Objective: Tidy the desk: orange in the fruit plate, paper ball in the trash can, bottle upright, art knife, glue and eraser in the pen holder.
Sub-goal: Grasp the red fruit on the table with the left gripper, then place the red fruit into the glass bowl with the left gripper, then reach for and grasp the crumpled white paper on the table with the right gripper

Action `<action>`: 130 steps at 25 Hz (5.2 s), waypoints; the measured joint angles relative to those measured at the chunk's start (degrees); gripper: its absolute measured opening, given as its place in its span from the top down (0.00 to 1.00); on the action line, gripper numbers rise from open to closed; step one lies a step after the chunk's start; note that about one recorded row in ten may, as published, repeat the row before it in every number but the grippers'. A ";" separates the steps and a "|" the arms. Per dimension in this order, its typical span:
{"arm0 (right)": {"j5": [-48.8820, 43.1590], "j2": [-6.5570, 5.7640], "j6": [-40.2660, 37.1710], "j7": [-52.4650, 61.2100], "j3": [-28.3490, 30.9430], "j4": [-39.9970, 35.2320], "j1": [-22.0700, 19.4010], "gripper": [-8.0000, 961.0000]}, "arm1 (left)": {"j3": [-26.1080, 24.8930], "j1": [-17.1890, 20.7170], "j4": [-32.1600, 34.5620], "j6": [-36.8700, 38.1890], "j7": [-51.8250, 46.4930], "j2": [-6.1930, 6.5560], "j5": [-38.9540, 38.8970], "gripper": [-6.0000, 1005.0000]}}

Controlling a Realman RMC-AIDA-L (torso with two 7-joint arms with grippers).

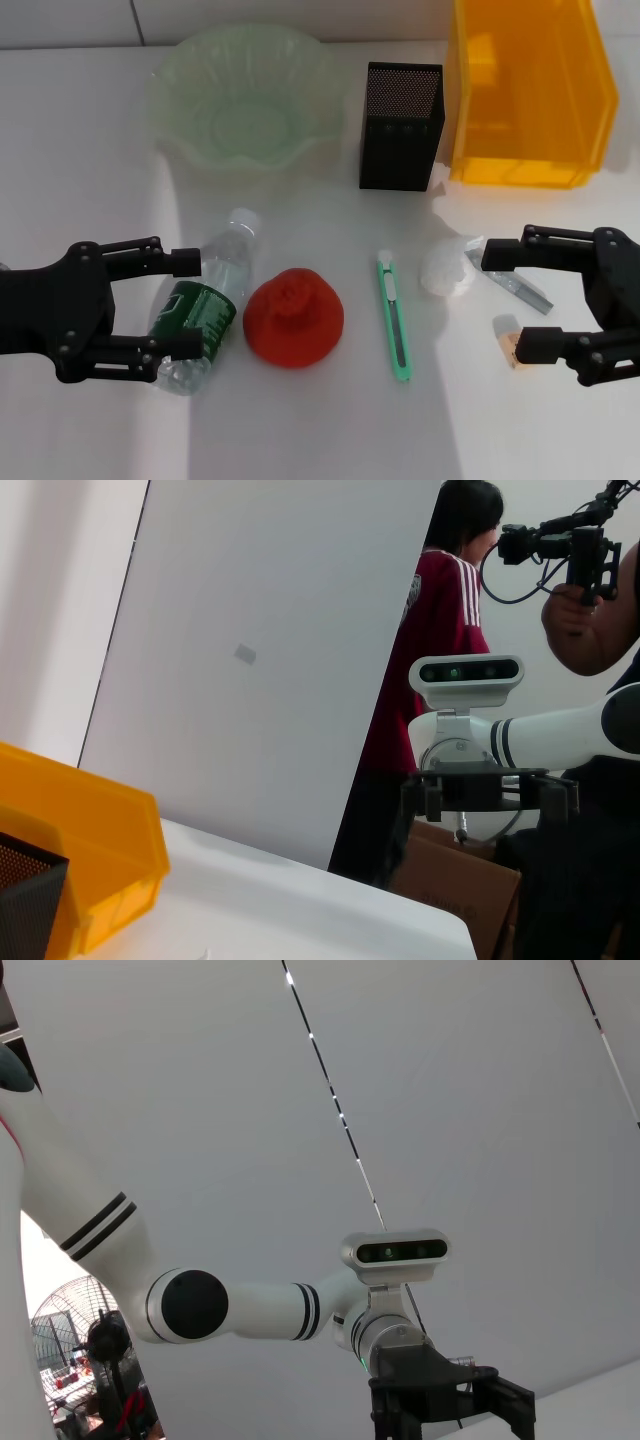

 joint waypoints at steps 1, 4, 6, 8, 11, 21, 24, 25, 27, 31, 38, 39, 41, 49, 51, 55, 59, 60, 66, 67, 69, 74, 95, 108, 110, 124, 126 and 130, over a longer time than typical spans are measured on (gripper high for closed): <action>0.00 0.08 0.00 0.00 0.00 0.00 0.00 0.13 | 0.01 -0.04 0.00 0.00 0.00 -0.01 -0.01 0.16; 0.01 0.29 0.01 0.00 0.02 -0.03 0.01 0.14 | 0.02 -0.17 0.00 0.00 -0.02 -0.03 -0.01 0.16; 0.01 0.35 0.02 0.00 0.02 -0.05 0.03 0.14 | 0.03 -0.21 0.00 0.00 -0.02 -0.02 -0.01 0.16; 0.01 0.35 0.00 0.00 0.03 -0.05 0.08 0.14 | 0.03 -0.23 0.00 0.00 -0.02 -0.02 -0.02 0.16; 0.01 0.35 -0.01 0.10 0.03 -0.05 0.11 0.14 | 0.03 -0.29 0.00 0.00 -0.02 -0.03 -0.02 0.16; 0.01 0.06 0.41 -0.10 1.55 0.02 -2.61 0.15 | -0.12 -3.40 1.82 -1.82 -1.13 -1.15 1.39 0.16; 0.01 -0.02 1.16 -0.35 2.23 0.04 -4.23 0.15 | -0.10 -6.08 2.81 -4.31 -2.09 -2.50 3.87 0.16; 0.01 -0.05 1.37 -0.45 2.41 0.04 -4.83 0.15 | -0.06 -6.90 2.96 -5.31 -2.17 -2.96 4.88 0.16; -0.06 -0.12 1.63 -0.69 2.90 0.04 -5.85 0.15 | 0.04 -8.57 3.12 -7.16 -2.18 -3.99 7.05 0.16; -0.35 -0.19 1.67 -0.94 5.09 0.04 -7.72 0.15 | 0.15 -10.27 3.30 -9.03 -2.19 -4.81 9.43 0.16; -0.55 -0.19 1.79 -1.37 6.79 0.13 -9.28 0.16 | 6.96 -13.40 6.07 -16.78 -3.66 -5.19 13.34 0.16; -0.57 -0.19 1.81 -1.38 6.82 0.13 -9.36 0.16 | 11.20 -13.49 11.45 -18.57 -6.76 -5.19 15.40 0.16; -0.61 -0.19 1.85 -1.39 6.92 0.15 -9.46 0.16 | 12.86 -13.51 13.36 -19.13 -7.90 -5.30 16.65 0.16; -0.67 -0.19 2.47 -1.66 7.02 1.60 -9.46 0.16 | 23.59 -13.41 17.92 -25.35 -12.47 -5.59 19.98 0.16; -0.69 -0.18 2.47 -1.66 7.04 1.61 -9.41 0.16 | 25.47 -13.41 17.94 -26.90 -12.53 -5.68 19.79 0.16; -0.70 -0.19 2.47 -1.68 7.06 1.62 -9.27 0.17 | 27.36 -13.52 17.74 -28.26 -12.55 -5.78 19.69 0.16; -0.70 -0.18 2.47 -1.70 7.06 1.62 -9.18 0.17 | 29.30 -13.67 17.47 -29.24 -12.56 -5.88 19.56 0.16; -0.70 -0.18 2.47 -1.70 7.06 1.62 -9.13 0.17 | 29.53 -13.68 17.47 -29.28 -12.56 -5.88 19.55 0.16; -0.70 -0.18 2.53 -1.71 7.06 1.62 -8.97 0.17 | 32.45 -13.58 17.44 -31.62 -11.27 -5.91 19.46 0.19; -0.70 -0.19 2.64 -1.70 7.06 1.63 -8.94 0.17 | 32.87 -13.49 17.44 -32.07 -11.25 -5.91 19.43 0.23; -0.70 -0.19 2.88 -1.71 7.06 1.62 -8.89 0.17 | 34.56 -13.31 17.42 -33.47 -11.23 -5.94 19.14 0.31; -0.70 -0.12 2.94 -1.71 7.06 1.62 -8.72 0.18 | 36.24 -13.22 17.42 -34.26 -11.21 -5.99 18.44 0.53; -0.69 0.05 3.77 -3.04 7.06 3.80 -9.12 0.19 | 21.75 -12.56 15.30 -37.51 -8.22 -5.53 -2.77 0.82; -0.69 -0.09 3.79 -6.15 7.05 8.44 -8.49 0.20 | 19.93 -17.62 -1.13 -68.83 -5.24 -5.90 -21.53 0.82; -0.69 0.05 3.79 -6.33 6.89 8.98 -8.08 0.20 | 19.93 -19.22 -3.26 -72.86 -6.30 -5.95 -22.99 0.82; -0.55 0.43 5.50 -6.45 7.09 9.26 -7.90 0.21 | 18.61 -12.88 -0.70 -62.34 -6.36 -5.18 -28.18 0.41; -0.18 0.37 5.48 -6.43 7.90 9.27 -8.02 0.21 | 17.71 -9.34 2.24 -52.39 -5.34 -4.94 -28.75 0.33; -0.04 -0.07 4.11 -6.03 13.68 8.52 -8.08 0.21 | 17.94 -4.87 5.15 -33.27 -0.68 -3.15 -27.74 0.18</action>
